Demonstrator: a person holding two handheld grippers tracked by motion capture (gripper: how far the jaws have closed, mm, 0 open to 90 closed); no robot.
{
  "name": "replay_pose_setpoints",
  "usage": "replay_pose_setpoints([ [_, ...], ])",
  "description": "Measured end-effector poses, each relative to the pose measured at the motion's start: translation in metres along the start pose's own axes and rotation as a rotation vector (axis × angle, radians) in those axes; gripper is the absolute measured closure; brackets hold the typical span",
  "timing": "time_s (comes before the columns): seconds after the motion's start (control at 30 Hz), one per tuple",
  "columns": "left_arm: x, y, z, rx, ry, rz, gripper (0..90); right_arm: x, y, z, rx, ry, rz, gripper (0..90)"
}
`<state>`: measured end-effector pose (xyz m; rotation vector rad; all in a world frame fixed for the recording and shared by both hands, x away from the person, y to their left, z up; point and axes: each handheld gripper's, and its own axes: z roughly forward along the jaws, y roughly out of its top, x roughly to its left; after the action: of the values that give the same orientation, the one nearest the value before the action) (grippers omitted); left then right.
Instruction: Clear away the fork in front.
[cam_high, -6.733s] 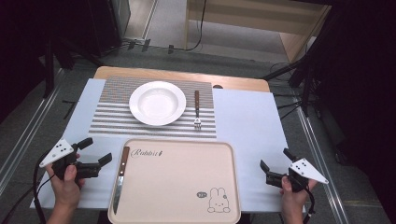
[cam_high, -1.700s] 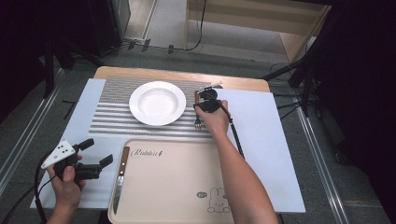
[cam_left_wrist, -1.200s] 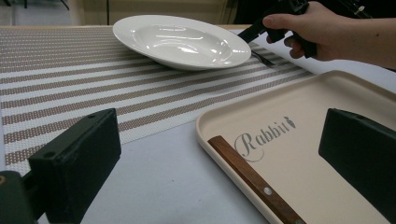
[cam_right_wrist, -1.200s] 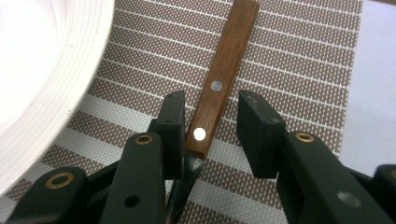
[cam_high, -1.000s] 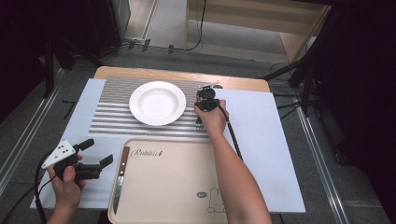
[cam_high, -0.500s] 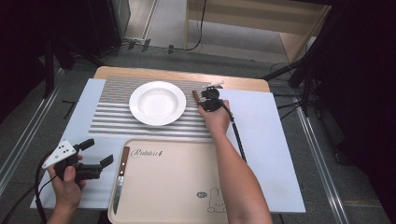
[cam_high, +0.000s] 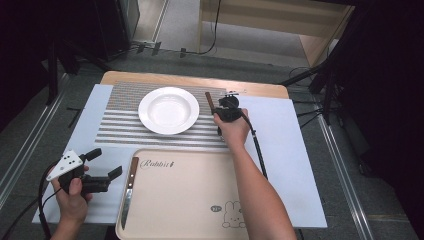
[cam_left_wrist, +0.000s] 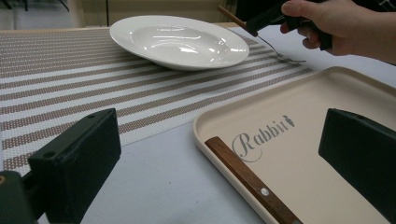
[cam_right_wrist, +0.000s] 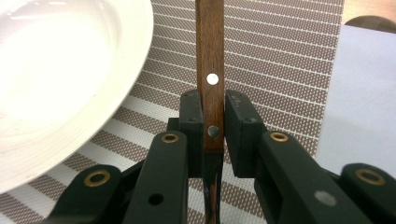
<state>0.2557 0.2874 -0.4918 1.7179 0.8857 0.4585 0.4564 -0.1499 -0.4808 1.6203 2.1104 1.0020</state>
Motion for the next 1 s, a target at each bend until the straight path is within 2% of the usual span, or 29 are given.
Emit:
replay_pose_setpoints([
  [0.03, 0.000, 0.000, 0.000, -0.003, 0.002, -0.002, 0.0, 0.000, -0.002, -0.004, -0.017, 0.015, -0.004, 76.8],
  [0.23, -0.007, 0.008, -0.002, -0.023, 0.001, 0.000, 0.0, -0.001, -0.009, -0.011, -0.047, 0.036, -0.003, 76.8],
  [0.43, -0.017, 0.021, 0.002, -0.034, -0.025, 0.015, 0.0, -0.004, -0.017, -0.025, -0.094, 0.065, -0.002, 76.8],
  [0.47, -0.019, 0.025, 0.006, -0.033, -0.046, 0.015, 0.0, -0.005, -0.018, -0.027, -0.099, 0.070, -0.002, 76.8],
  [0.7, -0.022, 0.035, 0.020, -0.027, -0.062, 0.009, 0.0, -0.006, -0.026, -0.042, -0.145, 0.097, -0.008, 76.7],
  [0.8, -0.026, 0.041, 0.030, -0.032, -0.091, 0.003, 0.0, -0.006, -0.029, -0.049, -0.164, 0.112, -0.009, 76.7],
  [1.0, -0.033, 0.048, 0.043, -0.020, -0.091, 0.018, 0.0, -0.003, -0.035, -0.058, -0.186, 0.139, -0.028, 76.7],
])
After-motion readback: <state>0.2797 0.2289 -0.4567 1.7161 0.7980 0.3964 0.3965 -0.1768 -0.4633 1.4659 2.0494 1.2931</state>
